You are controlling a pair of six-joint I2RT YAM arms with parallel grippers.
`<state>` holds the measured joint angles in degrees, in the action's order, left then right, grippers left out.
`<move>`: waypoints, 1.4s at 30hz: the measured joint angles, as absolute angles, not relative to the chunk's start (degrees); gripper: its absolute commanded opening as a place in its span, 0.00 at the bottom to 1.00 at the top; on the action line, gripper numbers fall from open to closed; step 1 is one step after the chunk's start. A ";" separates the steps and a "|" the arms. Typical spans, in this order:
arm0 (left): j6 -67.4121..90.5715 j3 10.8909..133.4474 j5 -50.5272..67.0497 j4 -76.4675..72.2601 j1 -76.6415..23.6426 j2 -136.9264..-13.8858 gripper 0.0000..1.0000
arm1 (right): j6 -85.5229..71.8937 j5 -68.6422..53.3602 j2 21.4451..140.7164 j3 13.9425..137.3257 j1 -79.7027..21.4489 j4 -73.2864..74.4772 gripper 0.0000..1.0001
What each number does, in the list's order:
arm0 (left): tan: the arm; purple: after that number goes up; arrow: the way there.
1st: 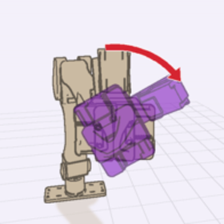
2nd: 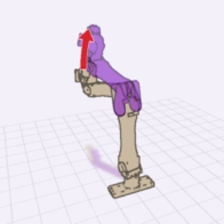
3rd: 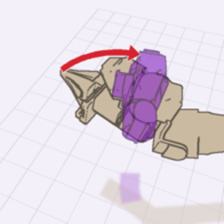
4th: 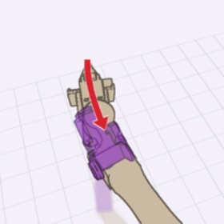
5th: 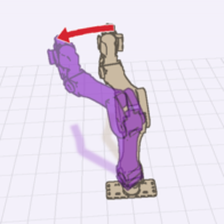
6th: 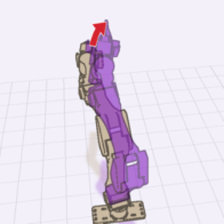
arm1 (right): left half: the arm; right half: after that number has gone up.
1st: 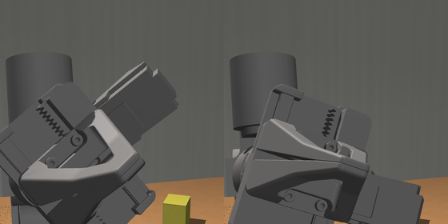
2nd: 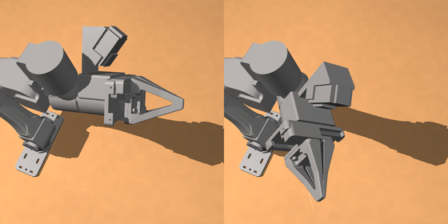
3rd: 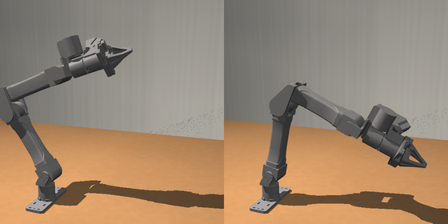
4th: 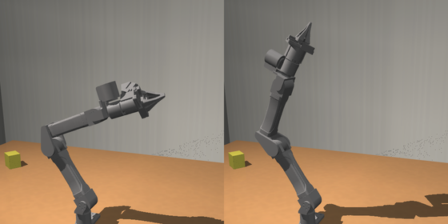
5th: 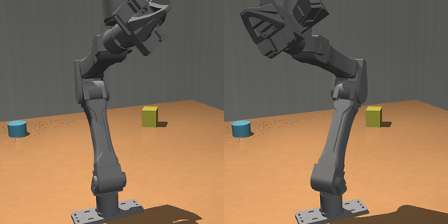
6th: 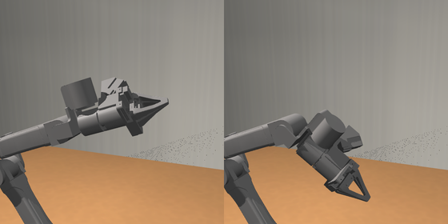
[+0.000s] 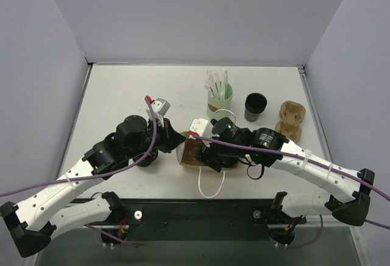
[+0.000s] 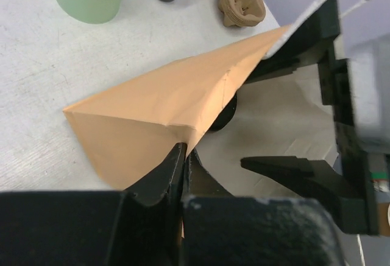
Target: Pack the takeout coffee
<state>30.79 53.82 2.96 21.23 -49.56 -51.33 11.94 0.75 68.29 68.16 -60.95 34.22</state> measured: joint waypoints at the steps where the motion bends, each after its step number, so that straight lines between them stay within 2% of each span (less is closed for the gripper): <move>1: 31.14 54.26 2.52 21.93 -49.56 -51.64 0.17 | 11.44 -0.16 68.42 69.30 -61.21 35.31 0.79; 3: 31.46 55.20 1.54 23.14 -49.56 -52.23 0.25 | 10.46 -1.58 68.79 71.64 -61.25 36.62 0.79; 8: 32.38 57.39 -0.21 24.64 -49.56 -52.90 0.34 | 7.55 -3.79 70.08 77.41 -61.28 37.74 0.79; 15: 32.32 60.07 -2.74 26.00 -49.56 -53.45 0.46 | 4.86 -3.16 70.19 78.26 -60.99 39.05 0.78; 17: 32.12 60.90 -3.88 26.30 -49.56 -53.45 0.54 | 3.92 -2.87 70.50 79.66 -60.34 39.90 0.79; 28: 26.79 70.78 -9.45 28.93 -49.54 -55.61 0.68 | -2.37 -6.07 73.73 97.91 -56.01 41.19 0.76; 29: 26.15 71.57 -9.87 29.34 -49.54 -55.64 0.71 | -3.31 -5.56 74.15 99.42 -54.85 40.95 0.76; 30: 25.71 72.03 -10.13 29.69 -49.52 -55.64 0.79 | -3.86 -4.99 74.43 100.38 -53.84 40.93 0.76; 32: 24.62 73.06 -10.81 30.74 -49.52 -55.61 0.83 | -4.93 -3.40 75.59 103.15 -49.98 40.51 0.74; 34: 23.73 73.65 -11.46 31.70 -49.52 -55.51 0.92 | -5.65 -1.15 77.32 105.89 -45.08 39.90 0.72; 36: 22.92 74.19 -11.90 33.19 -49.52 -55.44 0.95 | -6.46 0.30 79.81 108.29 -39.51 39.05 0.68; 42: 21.76 76.16 -12.69 38.79 -49.52 -54.87 0.97 | -7.31 1.56 90.30 110.52 -25.36 36.53 0.61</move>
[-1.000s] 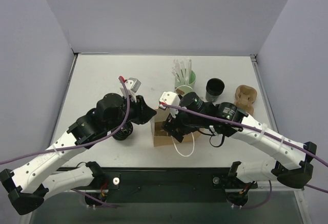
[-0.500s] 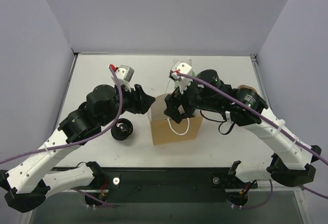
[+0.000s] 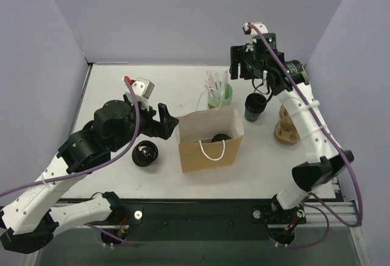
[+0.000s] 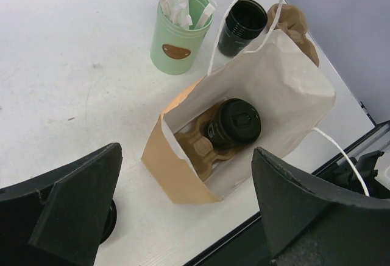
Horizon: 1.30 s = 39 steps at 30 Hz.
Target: Pack the takeout coffee
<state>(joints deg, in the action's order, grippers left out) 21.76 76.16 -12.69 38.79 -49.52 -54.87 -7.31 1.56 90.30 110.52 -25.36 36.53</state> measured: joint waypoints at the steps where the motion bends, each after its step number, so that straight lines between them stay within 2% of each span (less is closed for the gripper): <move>1: 21.80 76.38 -12.88 39.64 -49.52 -54.57 0.97 | -7.09 1.10 92.53 110.78 -23.75 36.47 0.59; 5: 22.37 76.58 -13.54 42.61 -49.52 -52.69 0.97 | -5.56 -3.29 101.49 110.93 -18.98 35.75 0.56; 13: 26.33 76.62 -14.39 45.19 -49.52 -50.94 0.97 | -2.66 -9.82 111.81 115.15 -17.76 34.76 0.56; 16: 27.20 76.42 -14.57 45.84 -49.52 -50.94 0.97 | -2.37 -11.03 114.45 118.96 -17.76 33.28 0.45; 17: 27.70 76.16 -14.63 46.06 -49.52 -50.85 0.97 | -2.42 -11.05 114.85 119.37 -17.76 32.95 0.38; 20: 28.86 75.00 -14.76 46.39 -49.52 -50.63 0.97 | -2.13 -10.98 115.52 120.03 -17.69 31.92 0.23; 23: 29.69 74.37 -14.79 46.61 -49.52 -50.61 0.97 | -2.24 -11.16 116.57 121.21 -17.52 31.22 0.17; 30: 30.39 74.22 -15.00 46.61 -49.52 -50.70 0.97 | -2.52 -12.93 118.83 122.10 -16.78 30.15 0.11; 34: 30.33 74.22 -15.03 46.57 -49.52 -51.07 0.97 | -2.57 -13.74 118.98 122.19 -16.21 30.15 0.00; 39: 29.71 74.22 -15.11 46.57 -49.52 -51.66 0.97 | -2.52 -13.96 118.98 122.30 -15.59 30.09 0.00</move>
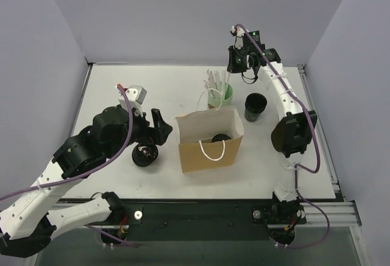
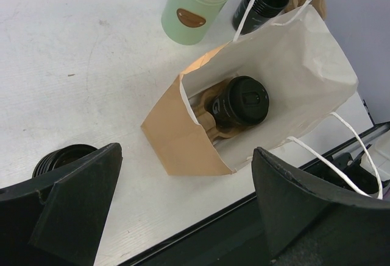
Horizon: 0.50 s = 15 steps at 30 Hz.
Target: Pack the takeout coffee
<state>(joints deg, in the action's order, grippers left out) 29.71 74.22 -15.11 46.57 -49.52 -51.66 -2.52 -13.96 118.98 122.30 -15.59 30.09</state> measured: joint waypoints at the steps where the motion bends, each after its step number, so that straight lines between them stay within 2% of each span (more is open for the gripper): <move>1: 29.52 74.22 -15.11 46.54 -49.52 -51.72 0.97 | -2.55 -13.89 118.93 122.34 -15.44 30.13 0.00; 8: 27.86 74.22 -15.29 46.13 -49.50 -52.40 0.97 | -2.63 -10.31 113.54 122.28 -15.38 32.86 0.00; 15: 26.57 74.17 -18.72 45.65 -49.39 -52.60 0.97 | -2.74 -6.85 93.47 122.45 -16.93 34.24 0.00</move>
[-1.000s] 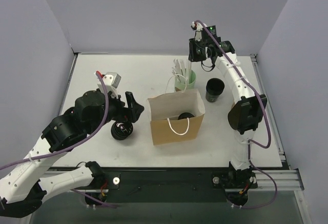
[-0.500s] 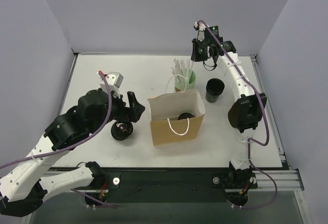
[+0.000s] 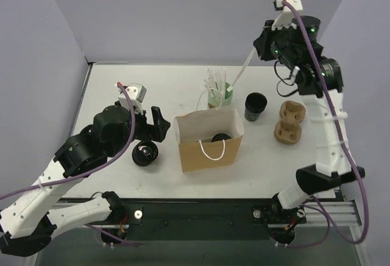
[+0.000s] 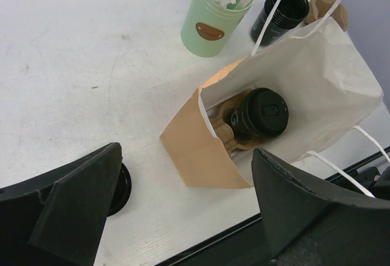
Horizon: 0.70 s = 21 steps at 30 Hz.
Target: Pack the takeout coffee
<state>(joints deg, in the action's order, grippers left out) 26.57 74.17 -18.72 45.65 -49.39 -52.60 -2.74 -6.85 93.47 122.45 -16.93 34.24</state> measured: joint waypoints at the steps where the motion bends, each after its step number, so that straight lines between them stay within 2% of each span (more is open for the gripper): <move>1: 26.13 73.97 -18.87 45.17 -49.39 -52.18 0.97 | -2.72 -6.61 90.37 123.44 -17.69 34.46 0.00; 11: 23.22 72.12 -17.15 40.73 -49.32 -49.15 0.97 | -2.92 -2.22 73.47 123.50 -33.21 35.86 0.00; 21: 21.71 70.83 -16.25 40.66 -49.32 -45.30 0.97 | -3.40 8.05 68.47 111.72 -49.21 37.71 0.00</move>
